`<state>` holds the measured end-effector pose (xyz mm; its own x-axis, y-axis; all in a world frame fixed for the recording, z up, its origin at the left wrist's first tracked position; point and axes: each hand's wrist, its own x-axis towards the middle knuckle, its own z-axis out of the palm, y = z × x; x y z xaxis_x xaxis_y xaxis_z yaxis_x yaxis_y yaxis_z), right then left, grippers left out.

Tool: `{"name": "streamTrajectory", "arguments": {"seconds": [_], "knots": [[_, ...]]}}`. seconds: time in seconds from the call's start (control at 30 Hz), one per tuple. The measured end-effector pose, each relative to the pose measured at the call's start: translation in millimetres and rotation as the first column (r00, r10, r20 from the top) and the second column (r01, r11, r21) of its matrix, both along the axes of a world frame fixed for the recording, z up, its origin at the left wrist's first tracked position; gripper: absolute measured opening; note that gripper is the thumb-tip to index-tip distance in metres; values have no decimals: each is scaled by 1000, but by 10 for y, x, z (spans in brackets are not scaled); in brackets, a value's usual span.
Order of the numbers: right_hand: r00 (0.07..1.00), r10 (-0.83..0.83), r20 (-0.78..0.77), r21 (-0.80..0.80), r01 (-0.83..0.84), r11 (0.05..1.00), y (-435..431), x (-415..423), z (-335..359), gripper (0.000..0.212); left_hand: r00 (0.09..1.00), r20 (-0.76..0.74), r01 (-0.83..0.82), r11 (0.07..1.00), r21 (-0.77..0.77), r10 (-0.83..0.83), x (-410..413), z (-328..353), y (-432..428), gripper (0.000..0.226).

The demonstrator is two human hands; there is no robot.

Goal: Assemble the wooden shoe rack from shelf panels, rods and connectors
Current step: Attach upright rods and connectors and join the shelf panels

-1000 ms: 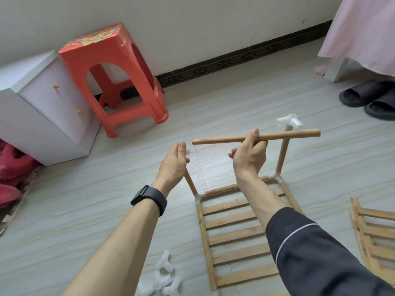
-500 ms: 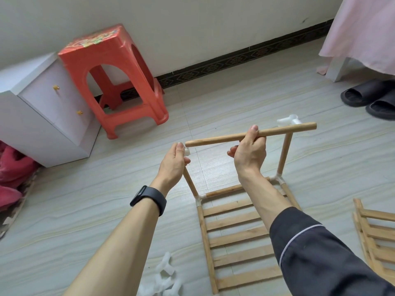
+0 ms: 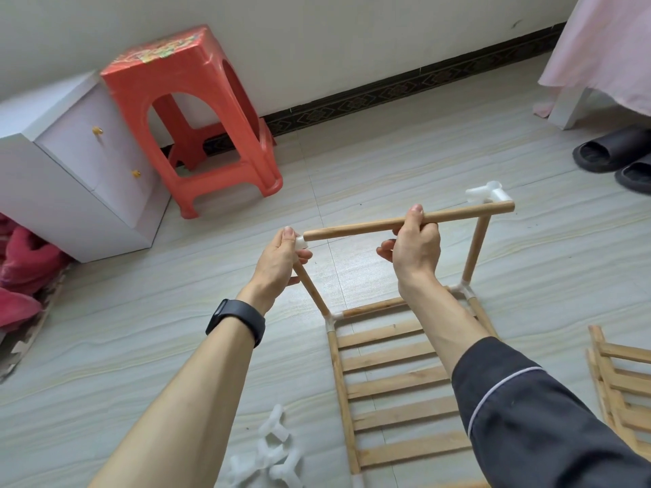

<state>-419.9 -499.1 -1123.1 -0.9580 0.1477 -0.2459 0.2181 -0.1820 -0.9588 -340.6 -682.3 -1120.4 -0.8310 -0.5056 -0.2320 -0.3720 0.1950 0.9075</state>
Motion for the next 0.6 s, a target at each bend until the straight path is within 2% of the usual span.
{"name": "streamTrajectory", "arguments": {"seconds": [0.1,0.3,0.47,0.6], "knots": [[999,32,-22,23,-31,999,-13,5,-53,41,999,-14,-32,999,32,32,28,-12,-47,39],[993,83,84,-25,-81,996,18,36,-217,45,1000,-29,-8,1000,5,9,80,-29,-38,40],[987,125,-105,27,-123,992,-104,58,-80,38,999,-43,8,999,-53,-10,60,-8,16,38],[979,190,-76,-19,-192,981,-135,86,-85,39,999,-32,4,996,-84,-7,101,-12,-49,37]]}}
